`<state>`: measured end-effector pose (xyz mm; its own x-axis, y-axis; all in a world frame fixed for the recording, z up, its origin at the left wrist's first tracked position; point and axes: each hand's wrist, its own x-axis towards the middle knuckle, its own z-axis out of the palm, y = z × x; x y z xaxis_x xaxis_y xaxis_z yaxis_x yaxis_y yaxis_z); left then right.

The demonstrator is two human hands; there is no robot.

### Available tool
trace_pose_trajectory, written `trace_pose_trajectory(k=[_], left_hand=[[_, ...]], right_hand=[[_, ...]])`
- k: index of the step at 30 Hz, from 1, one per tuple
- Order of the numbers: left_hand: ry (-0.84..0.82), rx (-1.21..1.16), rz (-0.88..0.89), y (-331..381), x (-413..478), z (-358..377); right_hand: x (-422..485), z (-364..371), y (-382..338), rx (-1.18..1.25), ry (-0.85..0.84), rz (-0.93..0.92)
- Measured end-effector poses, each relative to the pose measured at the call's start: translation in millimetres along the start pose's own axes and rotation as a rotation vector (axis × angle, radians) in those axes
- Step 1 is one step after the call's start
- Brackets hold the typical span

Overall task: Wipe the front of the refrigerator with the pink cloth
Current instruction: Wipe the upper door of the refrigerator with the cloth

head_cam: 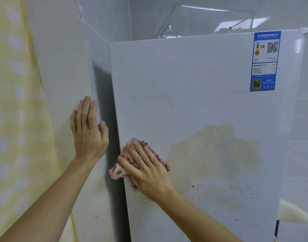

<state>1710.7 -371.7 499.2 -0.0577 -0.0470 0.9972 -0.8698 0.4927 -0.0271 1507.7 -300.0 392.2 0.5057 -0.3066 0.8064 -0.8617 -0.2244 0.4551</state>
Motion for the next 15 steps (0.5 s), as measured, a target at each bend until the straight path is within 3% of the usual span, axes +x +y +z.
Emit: trace_pose_trajectory(k=[4,11,15], left_hand=[[0.001,-0.016,0.025,2.7,4.0,-4.5],[-0.007,-0.028,-0.005,3.4,1.3,-6.5],[-0.003,-0.027,-0.013,8.1,-9.9,-6.7]], right_hand=[[0.1,-1.7,8.9,-0.012,0.001,-0.031],[92.9,-46.1,81.9,0.064,0.291,0.374],[67.2,-34.9,60.5,0.080,0.295,0.385]])
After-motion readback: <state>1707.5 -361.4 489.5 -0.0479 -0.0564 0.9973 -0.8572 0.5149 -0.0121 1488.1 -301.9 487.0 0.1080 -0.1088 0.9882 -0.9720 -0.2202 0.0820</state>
